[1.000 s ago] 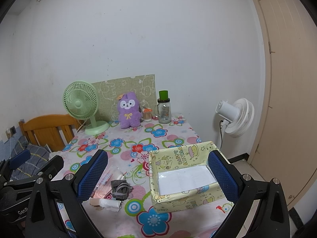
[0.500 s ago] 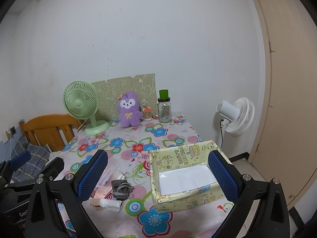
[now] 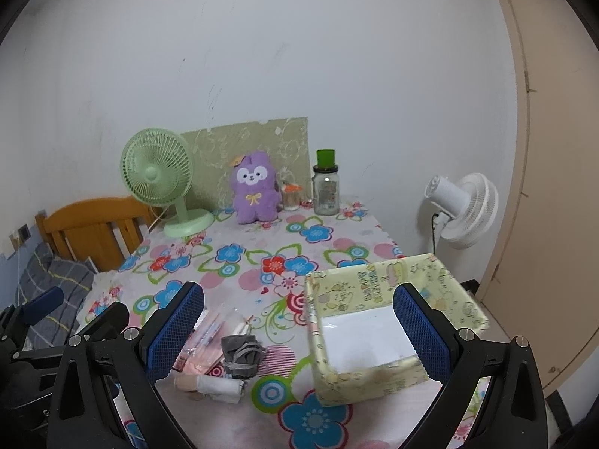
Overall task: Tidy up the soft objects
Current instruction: 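Grasp the black cloth with the left tool while the right tool grasps the clear plastic bag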
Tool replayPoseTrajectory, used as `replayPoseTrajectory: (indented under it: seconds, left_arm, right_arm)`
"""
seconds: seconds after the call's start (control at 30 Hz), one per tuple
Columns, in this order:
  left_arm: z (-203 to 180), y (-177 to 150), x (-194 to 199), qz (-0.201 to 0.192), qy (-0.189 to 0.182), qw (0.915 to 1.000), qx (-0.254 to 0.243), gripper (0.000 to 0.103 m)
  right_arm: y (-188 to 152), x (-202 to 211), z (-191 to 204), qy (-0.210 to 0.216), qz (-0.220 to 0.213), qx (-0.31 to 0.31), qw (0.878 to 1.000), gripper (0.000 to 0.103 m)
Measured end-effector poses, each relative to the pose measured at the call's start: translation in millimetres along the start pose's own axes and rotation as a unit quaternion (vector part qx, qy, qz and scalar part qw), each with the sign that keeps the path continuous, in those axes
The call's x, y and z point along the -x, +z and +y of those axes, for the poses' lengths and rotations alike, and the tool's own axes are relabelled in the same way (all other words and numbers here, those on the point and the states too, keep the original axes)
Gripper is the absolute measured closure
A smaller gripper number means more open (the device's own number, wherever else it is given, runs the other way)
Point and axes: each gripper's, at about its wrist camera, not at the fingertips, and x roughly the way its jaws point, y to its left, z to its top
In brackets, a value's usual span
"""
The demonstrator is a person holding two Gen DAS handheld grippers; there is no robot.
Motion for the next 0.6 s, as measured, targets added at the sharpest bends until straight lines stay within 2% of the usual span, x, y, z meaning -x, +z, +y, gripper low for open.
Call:
replayPoseTrajectory:
  seconds: [0.33,0.6]
  left_arm:
    - [32.9,-14.2,-42.4,0.047,0.023,0.9986,0.003,0.005]
    - [60.3,-29.6,-72.7,0.089,0.035,0.9954,0.014,0.007]
  right_arm:
    - [-15.6,-43.0,38.4,0.026,0.025,0.0,0.999,0.001]
    - [-30.6,-82.0,65.4,0.04,0.061,-0.005,0.997,0.002]
